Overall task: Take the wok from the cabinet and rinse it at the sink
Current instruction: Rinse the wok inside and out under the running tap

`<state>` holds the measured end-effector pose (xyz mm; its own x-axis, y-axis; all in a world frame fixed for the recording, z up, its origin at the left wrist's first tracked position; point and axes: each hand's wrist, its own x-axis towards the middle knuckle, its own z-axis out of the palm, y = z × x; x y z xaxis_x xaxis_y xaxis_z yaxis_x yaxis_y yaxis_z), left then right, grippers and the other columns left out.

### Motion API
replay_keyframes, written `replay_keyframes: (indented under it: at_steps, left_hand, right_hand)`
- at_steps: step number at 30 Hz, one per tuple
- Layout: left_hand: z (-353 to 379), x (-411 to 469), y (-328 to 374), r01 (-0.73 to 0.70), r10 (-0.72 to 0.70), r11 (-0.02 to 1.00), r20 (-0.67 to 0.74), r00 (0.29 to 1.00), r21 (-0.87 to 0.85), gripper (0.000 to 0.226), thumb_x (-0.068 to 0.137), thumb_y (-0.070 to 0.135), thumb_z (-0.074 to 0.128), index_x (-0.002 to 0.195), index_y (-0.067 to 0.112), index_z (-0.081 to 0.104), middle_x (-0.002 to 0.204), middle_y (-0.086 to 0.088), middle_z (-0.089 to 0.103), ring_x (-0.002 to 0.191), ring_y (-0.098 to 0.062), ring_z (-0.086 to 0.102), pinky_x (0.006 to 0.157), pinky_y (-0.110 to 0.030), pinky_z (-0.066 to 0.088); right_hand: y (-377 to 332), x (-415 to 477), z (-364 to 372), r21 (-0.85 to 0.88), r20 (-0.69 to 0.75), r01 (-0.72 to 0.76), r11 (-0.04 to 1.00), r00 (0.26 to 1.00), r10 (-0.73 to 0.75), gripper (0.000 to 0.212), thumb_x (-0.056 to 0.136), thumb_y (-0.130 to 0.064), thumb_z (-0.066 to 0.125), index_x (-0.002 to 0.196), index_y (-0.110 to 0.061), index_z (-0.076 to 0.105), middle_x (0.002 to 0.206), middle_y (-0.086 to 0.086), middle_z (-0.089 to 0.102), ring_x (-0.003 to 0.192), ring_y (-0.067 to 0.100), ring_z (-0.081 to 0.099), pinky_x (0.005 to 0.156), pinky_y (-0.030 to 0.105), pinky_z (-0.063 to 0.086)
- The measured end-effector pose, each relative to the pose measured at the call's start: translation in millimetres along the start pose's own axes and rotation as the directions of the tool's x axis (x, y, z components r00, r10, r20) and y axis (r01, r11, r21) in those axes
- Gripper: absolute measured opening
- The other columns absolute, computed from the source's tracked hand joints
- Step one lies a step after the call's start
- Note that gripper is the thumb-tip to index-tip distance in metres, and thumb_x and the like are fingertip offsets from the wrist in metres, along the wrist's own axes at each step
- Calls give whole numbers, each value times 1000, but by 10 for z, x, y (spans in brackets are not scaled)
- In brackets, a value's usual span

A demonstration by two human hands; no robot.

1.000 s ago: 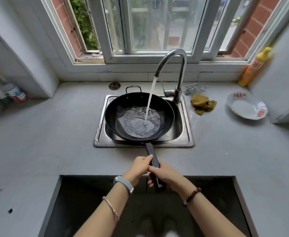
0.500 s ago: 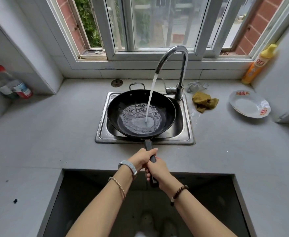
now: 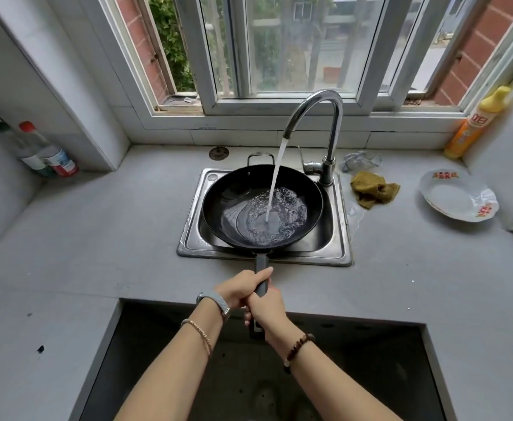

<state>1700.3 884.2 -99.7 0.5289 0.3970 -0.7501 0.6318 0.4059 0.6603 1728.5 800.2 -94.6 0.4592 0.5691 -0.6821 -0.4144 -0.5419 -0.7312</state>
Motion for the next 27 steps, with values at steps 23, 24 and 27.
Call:
replay_keyframes:
  at_steps: [23,24,27]
  left_hand:
    - [410,149,86,3,32,978,-166,986,207,41,96,38,51,73,5,57,79,-14,59,72,-25,55,69,-31,43]
    - [400,136,87,3,29,980,-163,986,198,41,96,38,51,74,4,57,77,-13,59,69,-24,54,67,-29,43]
    - [310,74,81,12,8,989,-136,991,147,44,97,39,49,72,4,53,63,-7,54,48,-18,48,43,-20,39]
  right_hand:
    - [45,18,-453,199,162,-118,973,983,86,15,98,-14,40,85,-9,44,53,3,41,38,11,36,37,21,33]
    - [42,16,-443,184,162,-113,976,983,83,14,98,-16,41,86,-9,45,53,3,42,39,11,37,38,22,34]
    - [31,-1,-357,104,134,-85,991,988,71,12,94,-18,47,88,-8,50,56,4,47,40,12,43,43,27,37]
